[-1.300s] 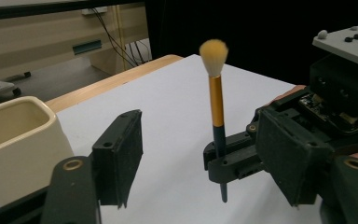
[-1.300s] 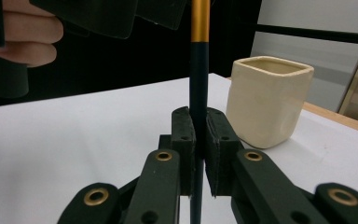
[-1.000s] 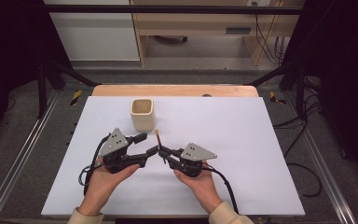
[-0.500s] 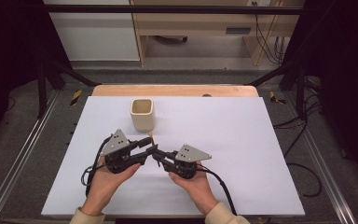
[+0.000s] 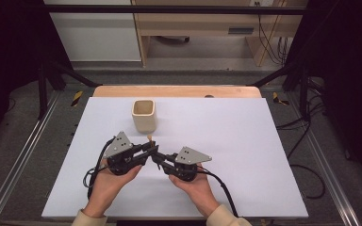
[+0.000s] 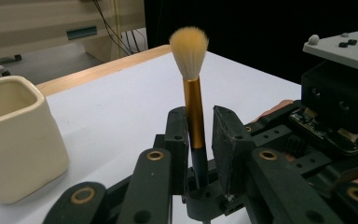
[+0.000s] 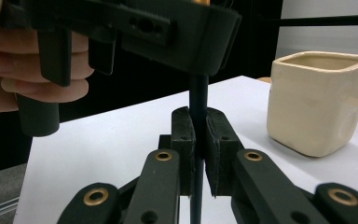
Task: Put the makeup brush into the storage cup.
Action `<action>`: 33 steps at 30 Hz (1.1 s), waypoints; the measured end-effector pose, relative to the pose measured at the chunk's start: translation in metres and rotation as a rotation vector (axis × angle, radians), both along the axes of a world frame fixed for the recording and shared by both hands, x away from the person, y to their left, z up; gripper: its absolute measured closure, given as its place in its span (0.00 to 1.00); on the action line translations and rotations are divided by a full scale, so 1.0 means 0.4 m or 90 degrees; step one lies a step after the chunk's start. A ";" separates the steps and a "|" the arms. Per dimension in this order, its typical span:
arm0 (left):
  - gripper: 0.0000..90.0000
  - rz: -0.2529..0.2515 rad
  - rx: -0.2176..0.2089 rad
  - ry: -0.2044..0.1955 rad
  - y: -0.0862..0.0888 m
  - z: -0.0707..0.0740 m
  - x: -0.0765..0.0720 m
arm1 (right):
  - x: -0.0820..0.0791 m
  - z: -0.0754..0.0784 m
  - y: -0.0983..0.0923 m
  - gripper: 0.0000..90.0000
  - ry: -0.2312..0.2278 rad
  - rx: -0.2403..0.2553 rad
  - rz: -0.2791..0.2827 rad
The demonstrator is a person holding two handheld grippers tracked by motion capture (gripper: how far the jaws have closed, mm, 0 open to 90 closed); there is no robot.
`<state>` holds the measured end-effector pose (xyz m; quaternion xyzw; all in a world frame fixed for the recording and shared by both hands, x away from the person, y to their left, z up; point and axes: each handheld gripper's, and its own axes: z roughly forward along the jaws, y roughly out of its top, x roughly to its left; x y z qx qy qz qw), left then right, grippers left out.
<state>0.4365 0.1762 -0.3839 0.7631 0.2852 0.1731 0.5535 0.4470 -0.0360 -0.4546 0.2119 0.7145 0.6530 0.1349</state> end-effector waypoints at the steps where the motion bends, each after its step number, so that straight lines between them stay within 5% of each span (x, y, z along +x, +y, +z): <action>1: 0.85 0.001 0.001 0.001 0.000 -0.002 0.001 | 0.001 0.000 0.000 0.93 -0.002 0.000 0.001; 12: 0.92 -0.011 0.005 -0.003 -0.007 -0.001 -0.006 | 0.001 0.005 -0.002 0.88 -0.007 -0.004 -0.004; 21: 0.92 0.017 0.004 -0.023 0.019 0.011 -0.005 | 0.004 0.018 -0.006 0.31 0.012 -0.052 -0.056; 33: 0.92 0.072 -0.005 -0.039 0.083 0.025 0.006 | 0.016 0.040 -0.070 0.08 0.025 -0.106 -0.113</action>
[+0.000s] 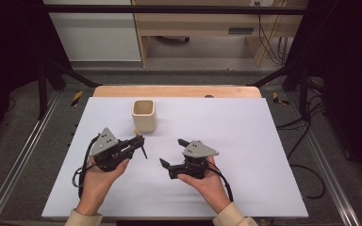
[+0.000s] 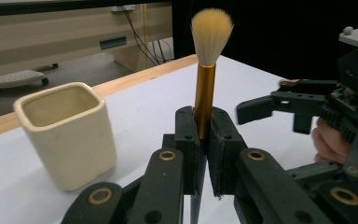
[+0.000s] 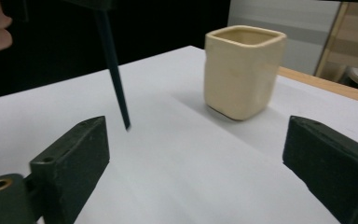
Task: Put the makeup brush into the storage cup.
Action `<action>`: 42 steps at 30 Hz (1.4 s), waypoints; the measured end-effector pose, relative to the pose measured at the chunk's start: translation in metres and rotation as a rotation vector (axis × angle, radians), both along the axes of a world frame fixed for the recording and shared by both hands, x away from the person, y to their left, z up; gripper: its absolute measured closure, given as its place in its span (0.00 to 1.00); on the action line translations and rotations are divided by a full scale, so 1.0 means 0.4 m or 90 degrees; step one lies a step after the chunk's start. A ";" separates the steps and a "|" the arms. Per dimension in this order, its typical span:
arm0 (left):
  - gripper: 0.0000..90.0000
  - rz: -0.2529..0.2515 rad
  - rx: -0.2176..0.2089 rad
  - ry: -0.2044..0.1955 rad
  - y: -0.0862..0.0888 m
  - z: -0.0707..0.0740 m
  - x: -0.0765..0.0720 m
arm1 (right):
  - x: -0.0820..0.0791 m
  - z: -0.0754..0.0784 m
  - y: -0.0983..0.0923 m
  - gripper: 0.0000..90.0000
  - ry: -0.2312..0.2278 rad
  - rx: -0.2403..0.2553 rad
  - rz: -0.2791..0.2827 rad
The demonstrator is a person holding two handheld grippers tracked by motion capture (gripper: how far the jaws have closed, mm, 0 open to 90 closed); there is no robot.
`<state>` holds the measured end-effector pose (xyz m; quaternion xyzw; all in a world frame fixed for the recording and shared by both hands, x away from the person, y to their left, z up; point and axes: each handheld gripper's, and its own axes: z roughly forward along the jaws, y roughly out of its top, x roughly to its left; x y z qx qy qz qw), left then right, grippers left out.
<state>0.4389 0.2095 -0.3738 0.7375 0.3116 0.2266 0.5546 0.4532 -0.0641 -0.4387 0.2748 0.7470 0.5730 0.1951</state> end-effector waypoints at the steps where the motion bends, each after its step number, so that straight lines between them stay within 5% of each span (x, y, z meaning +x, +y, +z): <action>1: 0.92 0.004 0.001 0.000 0.006 0.002 0.000 | -0.001 0.001 -0.011 0.07 0.003 -0.001 -0.006; 11: 0.92 0.039 -0.010 -0.007 0.050 0.007 0.006 | 0.018 0.012 -0.138 0.08 0.002 0.014 -0.053; 25: 0.92 0.049 -0.018 -0.018 0.065 0.013 0.004 | 0.004 0.008 -0.302 0.07 -0.004 0.011 -0.131; 36: 0.92 0.048 -0.015 -0.013 0.062 0.009 0.014 | -0.047 -0.003 -0.392 0.07 -0.009 0.001 -0.152; 42: 0.92 0.057 0.007 -0.015 0.048 0.033 0.028 | -0.040 -0.008 -0.394 0.07 -0.009 -0.009 -0.163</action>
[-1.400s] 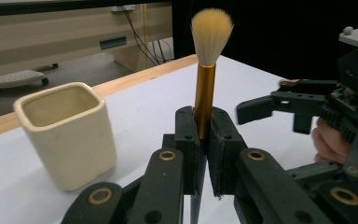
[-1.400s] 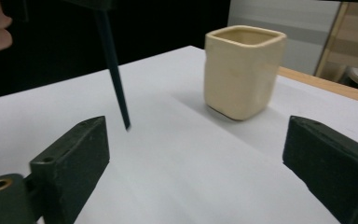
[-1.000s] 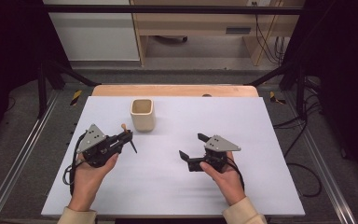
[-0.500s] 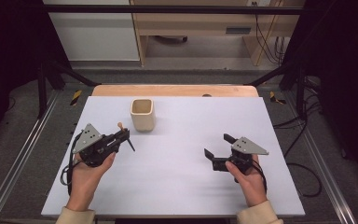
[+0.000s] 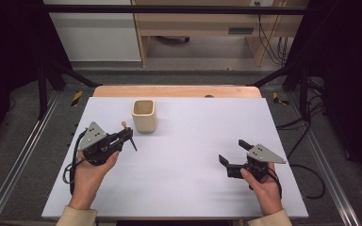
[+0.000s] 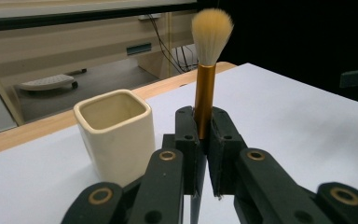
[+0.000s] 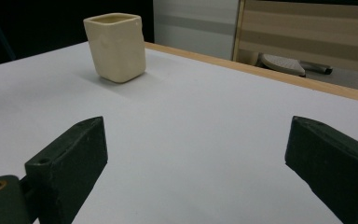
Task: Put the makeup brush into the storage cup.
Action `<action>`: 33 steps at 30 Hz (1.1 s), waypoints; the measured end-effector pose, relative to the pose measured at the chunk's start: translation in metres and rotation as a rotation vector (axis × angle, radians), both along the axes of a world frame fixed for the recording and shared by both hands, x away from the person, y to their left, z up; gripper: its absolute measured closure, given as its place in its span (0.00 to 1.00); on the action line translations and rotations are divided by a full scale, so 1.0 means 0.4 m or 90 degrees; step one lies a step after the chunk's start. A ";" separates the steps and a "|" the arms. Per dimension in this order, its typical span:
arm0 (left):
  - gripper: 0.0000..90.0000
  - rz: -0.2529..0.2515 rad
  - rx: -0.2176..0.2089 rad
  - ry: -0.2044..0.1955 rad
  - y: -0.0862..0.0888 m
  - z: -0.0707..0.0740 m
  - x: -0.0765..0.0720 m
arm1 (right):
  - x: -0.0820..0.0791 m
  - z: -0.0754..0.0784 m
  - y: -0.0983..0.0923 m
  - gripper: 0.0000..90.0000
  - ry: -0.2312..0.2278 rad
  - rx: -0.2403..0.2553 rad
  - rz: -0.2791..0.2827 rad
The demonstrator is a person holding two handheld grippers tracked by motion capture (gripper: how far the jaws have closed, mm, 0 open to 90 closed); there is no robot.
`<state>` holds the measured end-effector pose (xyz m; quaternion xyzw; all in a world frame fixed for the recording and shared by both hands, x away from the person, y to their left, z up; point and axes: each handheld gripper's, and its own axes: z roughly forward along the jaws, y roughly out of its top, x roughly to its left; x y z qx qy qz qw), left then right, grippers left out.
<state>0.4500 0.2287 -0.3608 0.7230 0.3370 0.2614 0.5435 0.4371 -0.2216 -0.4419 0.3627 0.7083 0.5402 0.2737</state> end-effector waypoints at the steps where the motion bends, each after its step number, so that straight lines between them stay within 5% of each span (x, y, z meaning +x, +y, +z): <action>1: 0.92 0.004 0.011 0.001 -0.002 0.007 0.007 | 0.001 0.000 0.001 0.07 -0.003 -0.007 0.001; 12: 0.92 0.058 0.060 -0.007 -0.041 0.100 0.071 | -0.002 0.003 0.002 0.06 -0.007 -0.002 -0.002; 22: 0.92 0.069 0.060 -0.008 -0.051 0.116 0.111 | -0.001 0.003 0.000 0.06 -0.008 -0.002 -0.003; 33: 0.92 0.066 0.091 -0.021 -0.052 0.130 0.139 | -0.002 0.005 0.000 0.07 -0.013 -0.002 -0.002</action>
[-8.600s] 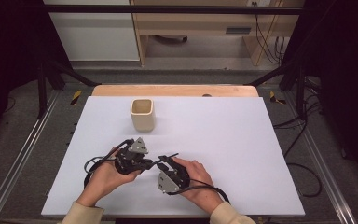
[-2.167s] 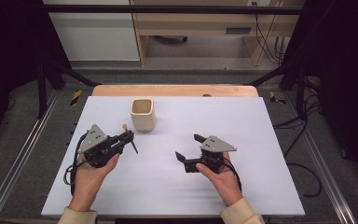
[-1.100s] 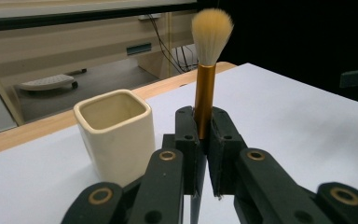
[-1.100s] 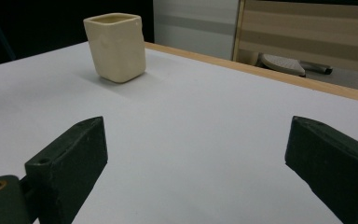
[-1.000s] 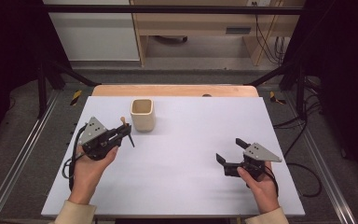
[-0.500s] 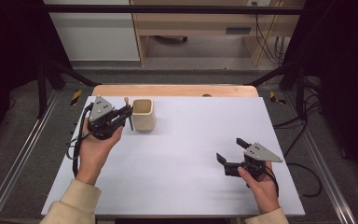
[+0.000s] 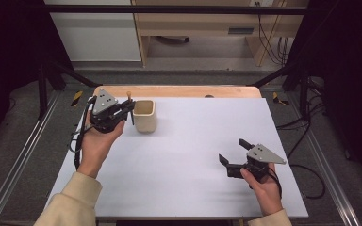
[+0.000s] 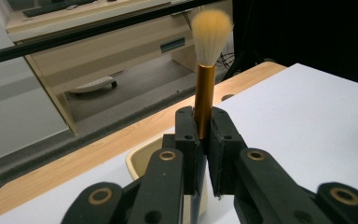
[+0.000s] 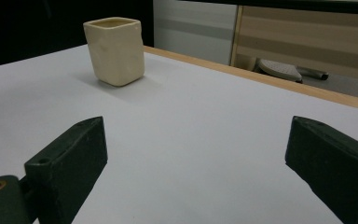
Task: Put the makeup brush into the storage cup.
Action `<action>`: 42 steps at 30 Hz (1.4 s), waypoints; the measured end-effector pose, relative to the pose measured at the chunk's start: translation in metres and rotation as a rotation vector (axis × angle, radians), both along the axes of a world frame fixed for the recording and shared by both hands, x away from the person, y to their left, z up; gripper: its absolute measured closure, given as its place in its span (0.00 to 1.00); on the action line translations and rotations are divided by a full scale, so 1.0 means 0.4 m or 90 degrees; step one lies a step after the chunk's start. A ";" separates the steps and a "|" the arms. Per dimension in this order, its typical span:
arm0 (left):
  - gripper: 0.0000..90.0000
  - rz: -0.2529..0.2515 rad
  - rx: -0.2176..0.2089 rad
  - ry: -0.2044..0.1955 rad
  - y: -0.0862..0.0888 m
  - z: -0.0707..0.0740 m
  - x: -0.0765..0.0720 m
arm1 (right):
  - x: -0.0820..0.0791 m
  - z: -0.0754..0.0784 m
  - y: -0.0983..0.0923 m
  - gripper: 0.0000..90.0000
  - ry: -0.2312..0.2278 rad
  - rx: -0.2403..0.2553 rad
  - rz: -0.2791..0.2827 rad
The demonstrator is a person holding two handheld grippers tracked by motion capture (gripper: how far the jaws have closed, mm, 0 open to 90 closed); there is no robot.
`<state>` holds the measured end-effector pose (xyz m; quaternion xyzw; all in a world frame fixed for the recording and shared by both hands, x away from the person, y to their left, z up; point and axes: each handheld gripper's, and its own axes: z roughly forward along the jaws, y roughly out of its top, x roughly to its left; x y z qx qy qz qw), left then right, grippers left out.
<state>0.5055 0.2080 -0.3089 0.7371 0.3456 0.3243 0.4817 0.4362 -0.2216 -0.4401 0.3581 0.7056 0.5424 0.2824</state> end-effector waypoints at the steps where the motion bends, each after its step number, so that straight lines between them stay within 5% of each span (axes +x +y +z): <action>1: 0.92 0.001 -0.001 -0.002 0.000 0.001 0.002 | 0.000 0.000 0.000 0.07 -0.004 -0.002 0.001; 10: 0.92 0.003 -0.021 0.001 0.008 0.002 0.013 | -0.003 0.007 -0.003 0.07 -0.055 0.005 0.014; 16: 0.92 0.004 -0.025 -0.001 0.011 -0.002 0.026 | -0.003 0.002 0.000 0.07 -0.077 -0.018 0.029; 25: 0.92 0.017 -0.062 0.009 0.024 -0.014 0.059 | -0.001 -0.002 0.005 0.07 -0.076 -0.025 0.036; 42: 0.92 0.026 -0.111 -0.008 0.029 -0.036 0.122 | -0.002 -0.004 0.012 0.07 -0.076 -0.033 0.046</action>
